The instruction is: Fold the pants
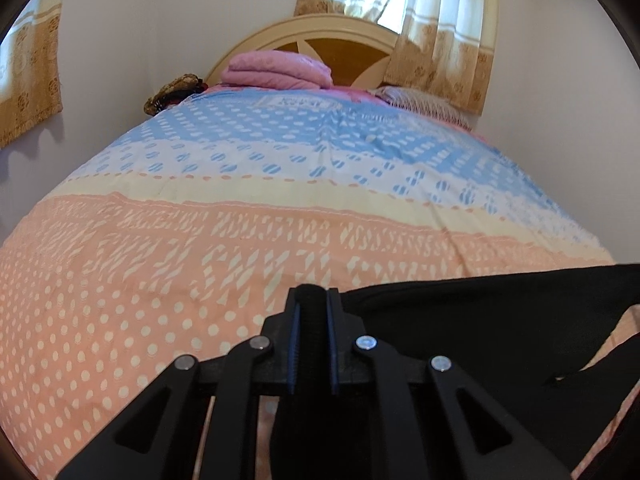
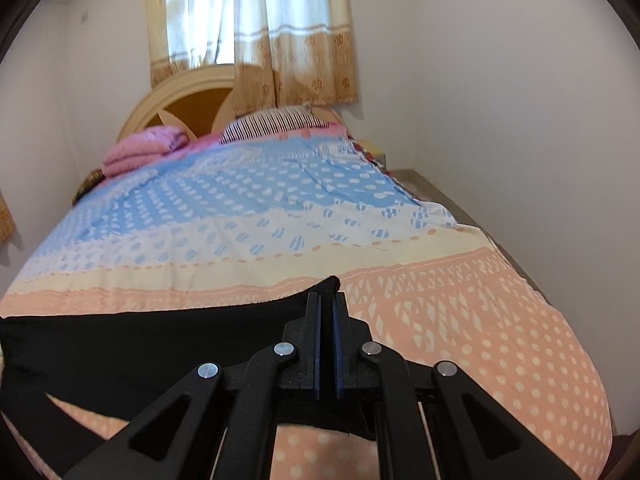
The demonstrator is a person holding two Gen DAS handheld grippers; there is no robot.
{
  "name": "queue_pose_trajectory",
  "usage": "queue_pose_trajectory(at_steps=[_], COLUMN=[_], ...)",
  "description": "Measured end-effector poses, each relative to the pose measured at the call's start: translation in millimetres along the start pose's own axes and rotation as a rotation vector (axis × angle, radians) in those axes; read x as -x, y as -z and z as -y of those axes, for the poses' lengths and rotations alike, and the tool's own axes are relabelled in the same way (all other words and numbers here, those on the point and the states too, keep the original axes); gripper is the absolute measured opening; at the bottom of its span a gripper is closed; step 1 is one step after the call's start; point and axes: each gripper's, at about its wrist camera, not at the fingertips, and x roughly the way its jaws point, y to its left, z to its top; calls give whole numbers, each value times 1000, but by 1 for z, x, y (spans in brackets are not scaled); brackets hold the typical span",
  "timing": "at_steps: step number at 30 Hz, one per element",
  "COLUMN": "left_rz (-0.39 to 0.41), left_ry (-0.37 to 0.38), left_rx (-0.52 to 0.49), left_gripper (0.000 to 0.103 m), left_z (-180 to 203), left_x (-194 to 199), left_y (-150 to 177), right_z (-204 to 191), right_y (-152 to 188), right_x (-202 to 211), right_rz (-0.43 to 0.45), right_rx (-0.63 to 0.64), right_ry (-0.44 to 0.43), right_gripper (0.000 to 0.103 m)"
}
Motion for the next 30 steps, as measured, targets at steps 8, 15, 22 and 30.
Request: queue_pose_trajectory(at_steps=[8, 15, 22, 30], left_rz=[62, 83, 81, 93], left_ry=[86, 116, 142, 100], left_rx=[71, 77, 69, 17], left_gripper=[12, 12, 12, 13], left_z=[-11, -16, -23, -19], left_x=[39, 68, 80, 86], left_y=[22, 59, 104, 142], right_z=[22, 45, 64, 73], right_y=[32, 76, 124, 158], right_x=[46, 79, 89, 94], right_rz=[60, 65, 13, -29], right_rx=[-71, -130, -166, -192], right_ry=[-34, -47, -18, -5], right_gripper=[4, 4, 4, 4])
